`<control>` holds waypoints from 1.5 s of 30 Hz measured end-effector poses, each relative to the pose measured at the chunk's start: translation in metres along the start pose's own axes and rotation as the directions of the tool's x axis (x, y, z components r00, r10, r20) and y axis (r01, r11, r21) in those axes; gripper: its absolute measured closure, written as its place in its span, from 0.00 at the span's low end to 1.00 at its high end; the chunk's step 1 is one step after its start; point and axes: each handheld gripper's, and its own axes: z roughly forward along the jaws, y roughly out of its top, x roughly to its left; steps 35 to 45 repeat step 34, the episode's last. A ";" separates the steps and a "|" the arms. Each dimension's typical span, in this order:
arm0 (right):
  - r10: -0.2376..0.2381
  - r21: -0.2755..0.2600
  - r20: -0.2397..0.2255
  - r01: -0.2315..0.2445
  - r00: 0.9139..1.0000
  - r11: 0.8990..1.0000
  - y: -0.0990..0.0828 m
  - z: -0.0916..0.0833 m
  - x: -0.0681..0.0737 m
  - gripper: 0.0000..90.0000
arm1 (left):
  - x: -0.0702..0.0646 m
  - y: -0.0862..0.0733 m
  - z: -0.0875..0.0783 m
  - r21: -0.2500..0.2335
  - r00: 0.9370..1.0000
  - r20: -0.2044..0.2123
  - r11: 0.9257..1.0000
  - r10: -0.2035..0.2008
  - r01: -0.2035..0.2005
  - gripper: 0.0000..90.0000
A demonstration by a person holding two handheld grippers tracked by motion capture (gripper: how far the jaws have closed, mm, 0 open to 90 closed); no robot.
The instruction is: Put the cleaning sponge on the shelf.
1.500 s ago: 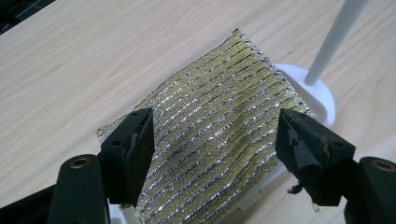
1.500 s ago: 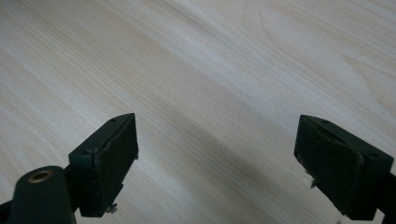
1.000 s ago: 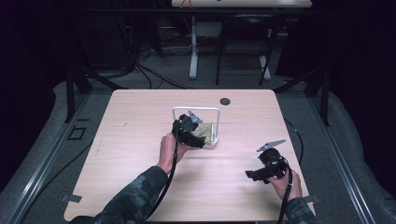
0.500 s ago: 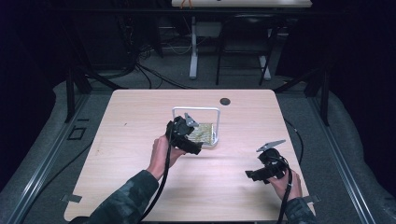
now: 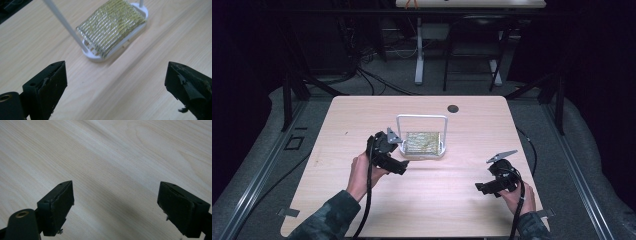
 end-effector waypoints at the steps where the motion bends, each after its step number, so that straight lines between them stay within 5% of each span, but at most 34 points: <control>1: 0.002 0.001 0.000 -0.002 1.000 1.000 0.000 0.000 0.000 0.15 | 0.001 -0.005 -0.001 0.006 1.000 -0.002 1.000 -0.003 0.003 0.03; 19: -0.013 0.017 0.013 0.013 1.000 1.000 -0.003 0.002 0.002 0.12 | 0.015 -0.081 0.001 0.067 0.991 0.025 0.990 -0.129 0.128 0.00; 30: -0.021 0.032 0.012 0.021 1.000 0.999 -0.003 0.007 0.001 0.12 | 0.016 -0.092 0.017 0.099 0.985 0.067 0.984 -0.157 0.150 0.00; 45: -0.020 0.033 0.013 0.020 1.000 0.999 -0.003 0.007 0.000 0.13 | 0.015 -0.091 0.020 0.098 0.986 0.069 0.984 -0.153 0.146 0.00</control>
